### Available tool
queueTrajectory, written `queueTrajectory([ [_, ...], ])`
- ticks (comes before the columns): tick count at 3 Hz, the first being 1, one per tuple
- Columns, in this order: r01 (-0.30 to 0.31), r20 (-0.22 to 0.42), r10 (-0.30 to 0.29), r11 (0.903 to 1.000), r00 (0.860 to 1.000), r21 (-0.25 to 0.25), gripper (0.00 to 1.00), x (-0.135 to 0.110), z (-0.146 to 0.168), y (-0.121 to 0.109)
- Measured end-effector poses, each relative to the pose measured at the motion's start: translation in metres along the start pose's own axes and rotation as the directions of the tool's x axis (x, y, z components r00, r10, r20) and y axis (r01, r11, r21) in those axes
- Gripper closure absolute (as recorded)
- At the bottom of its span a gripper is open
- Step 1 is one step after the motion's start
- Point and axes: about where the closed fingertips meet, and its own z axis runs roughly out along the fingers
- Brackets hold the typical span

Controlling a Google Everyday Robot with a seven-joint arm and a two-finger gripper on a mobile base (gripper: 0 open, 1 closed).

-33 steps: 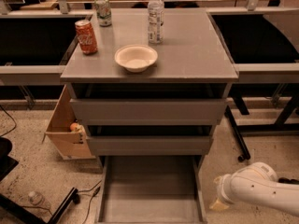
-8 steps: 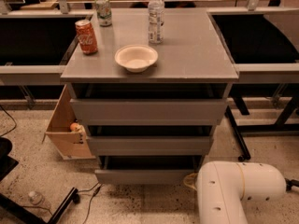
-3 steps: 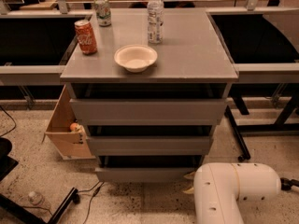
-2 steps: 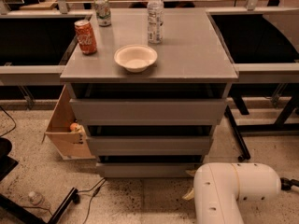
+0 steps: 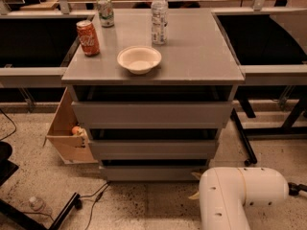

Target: Close bottom drawer

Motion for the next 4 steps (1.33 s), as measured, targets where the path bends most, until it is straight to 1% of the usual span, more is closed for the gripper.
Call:
queueTrajectory([
  [1,0.002,0.001,-0.002,1.0,1.0,-0.002,0.49,0.0,0.001,0.0],
  [2,0.017,0.036,-0.016,0.9995,0.999,-0.027,0.72,-0.003,-0.004,0.004],
  [3,0.072,0.069,-0.068,0.9962,0.995,-0.051,0.95,-0.004,-0.046,0.01],
  [4,0.137,0.08,-0.134,0.9897,0.988,-0.041,1.0,-0.011,-0.13,0.021],
])
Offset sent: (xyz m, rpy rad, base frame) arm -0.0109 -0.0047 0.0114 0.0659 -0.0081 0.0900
